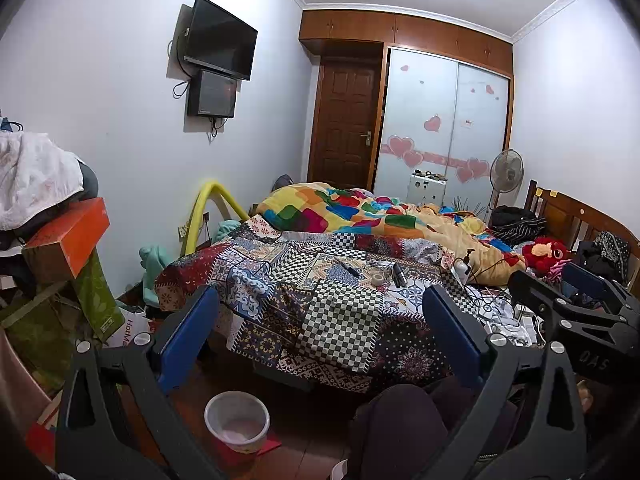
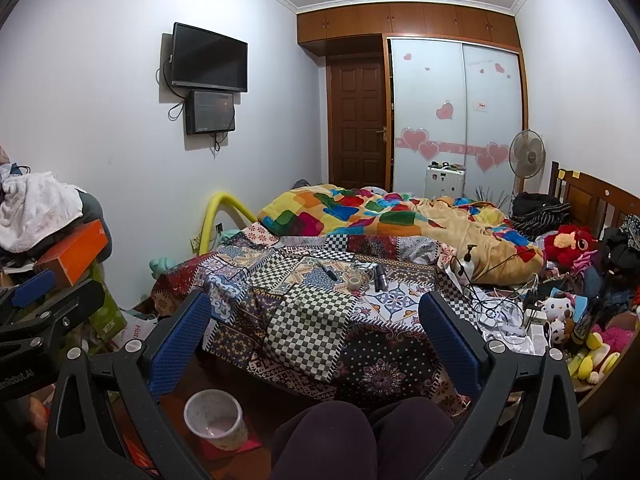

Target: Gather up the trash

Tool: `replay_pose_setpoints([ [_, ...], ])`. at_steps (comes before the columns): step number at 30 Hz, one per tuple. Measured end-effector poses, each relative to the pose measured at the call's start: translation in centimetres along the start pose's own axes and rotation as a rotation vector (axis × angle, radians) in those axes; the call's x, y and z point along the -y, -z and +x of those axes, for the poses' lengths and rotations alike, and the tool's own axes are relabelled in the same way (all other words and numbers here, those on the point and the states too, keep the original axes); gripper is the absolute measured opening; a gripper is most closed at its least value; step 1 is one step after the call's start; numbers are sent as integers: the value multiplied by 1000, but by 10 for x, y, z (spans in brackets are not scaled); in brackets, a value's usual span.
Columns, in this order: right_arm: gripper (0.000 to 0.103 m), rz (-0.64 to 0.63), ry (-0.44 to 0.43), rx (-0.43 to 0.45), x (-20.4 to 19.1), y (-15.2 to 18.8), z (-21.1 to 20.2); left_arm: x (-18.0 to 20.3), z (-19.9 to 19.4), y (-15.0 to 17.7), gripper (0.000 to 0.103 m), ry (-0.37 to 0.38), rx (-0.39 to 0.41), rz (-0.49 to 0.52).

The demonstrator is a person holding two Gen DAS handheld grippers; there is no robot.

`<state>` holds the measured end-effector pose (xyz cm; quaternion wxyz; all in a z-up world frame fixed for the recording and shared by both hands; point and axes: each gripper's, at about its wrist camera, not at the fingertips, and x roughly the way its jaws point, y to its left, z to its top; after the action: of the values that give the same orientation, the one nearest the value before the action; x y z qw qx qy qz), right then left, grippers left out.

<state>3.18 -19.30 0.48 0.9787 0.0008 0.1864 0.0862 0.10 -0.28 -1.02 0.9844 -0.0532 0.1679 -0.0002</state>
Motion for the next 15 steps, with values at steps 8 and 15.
replay_pose_setpoints([
  [8, 103, 0, 0, 1, -3, -9, -6, -1, 0, -1, 102, 1, -1, 0],
  [15, 103, -3, 0, 0, -2, -5, -4, -1, 0, 0, 102, 2, -4, -3],
])
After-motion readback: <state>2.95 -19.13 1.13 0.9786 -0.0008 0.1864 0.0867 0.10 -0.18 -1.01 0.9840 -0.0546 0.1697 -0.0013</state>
